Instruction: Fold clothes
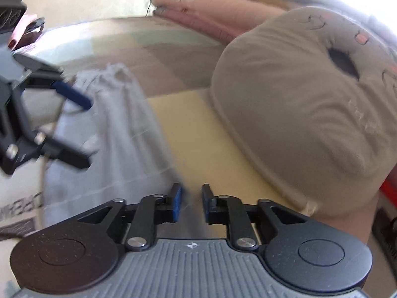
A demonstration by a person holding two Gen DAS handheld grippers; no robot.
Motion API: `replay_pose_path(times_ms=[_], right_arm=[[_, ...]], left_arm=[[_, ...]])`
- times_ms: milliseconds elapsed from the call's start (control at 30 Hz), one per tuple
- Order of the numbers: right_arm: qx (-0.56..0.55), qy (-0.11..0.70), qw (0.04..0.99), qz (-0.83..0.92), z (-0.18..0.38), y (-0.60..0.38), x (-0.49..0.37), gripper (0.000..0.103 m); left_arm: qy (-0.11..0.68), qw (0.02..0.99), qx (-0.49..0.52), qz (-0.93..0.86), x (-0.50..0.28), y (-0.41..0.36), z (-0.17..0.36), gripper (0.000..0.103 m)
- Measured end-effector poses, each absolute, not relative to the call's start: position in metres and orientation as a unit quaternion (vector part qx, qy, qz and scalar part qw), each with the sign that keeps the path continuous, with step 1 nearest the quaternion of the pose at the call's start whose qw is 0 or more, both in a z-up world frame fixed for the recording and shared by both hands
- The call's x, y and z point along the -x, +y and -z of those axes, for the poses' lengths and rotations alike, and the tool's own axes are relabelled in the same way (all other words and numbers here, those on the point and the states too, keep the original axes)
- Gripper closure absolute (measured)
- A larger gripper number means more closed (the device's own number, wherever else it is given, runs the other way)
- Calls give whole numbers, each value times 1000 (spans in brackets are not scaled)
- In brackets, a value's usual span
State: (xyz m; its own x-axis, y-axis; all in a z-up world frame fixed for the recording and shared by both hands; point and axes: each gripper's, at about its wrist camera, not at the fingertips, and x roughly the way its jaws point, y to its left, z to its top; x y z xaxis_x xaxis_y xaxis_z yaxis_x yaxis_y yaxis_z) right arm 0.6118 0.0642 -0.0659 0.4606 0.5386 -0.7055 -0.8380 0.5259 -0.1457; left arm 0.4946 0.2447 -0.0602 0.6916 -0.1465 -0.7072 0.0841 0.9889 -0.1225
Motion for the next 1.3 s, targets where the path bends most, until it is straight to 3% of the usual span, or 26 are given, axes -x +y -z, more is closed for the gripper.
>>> replay_pose_path(times_ms=[200, 267, 333, 533, 700, 1300], right_arm=[[226, 323, 846, -358, 33, 28, -605, 67], [237, 330, 858, -316, 21, 3, -588, 62], [222, 355, 868, -268, 14, -30, -571, 51], [135, 440, 877, -137, 29, -107, -535, 49], [37, 441, 894, -65, 33, -135, -534, 49], [275, 390, 851, -220, 60, -104, -547, 51]], left_arm=[[386, 919, 45, 66, -494, 247, 63, 1], [386, 919, 47, 67, -494, 248, 62, 1], [384, 919, 50, 69, -494, 249, 62, 1], [372, 923, 62, 76, -491, 251, 53, 1], [344, 930, 73, 109, -485, 247, 40, 1], [316, 934, -3, 168, -476, 183, 17, 1]])
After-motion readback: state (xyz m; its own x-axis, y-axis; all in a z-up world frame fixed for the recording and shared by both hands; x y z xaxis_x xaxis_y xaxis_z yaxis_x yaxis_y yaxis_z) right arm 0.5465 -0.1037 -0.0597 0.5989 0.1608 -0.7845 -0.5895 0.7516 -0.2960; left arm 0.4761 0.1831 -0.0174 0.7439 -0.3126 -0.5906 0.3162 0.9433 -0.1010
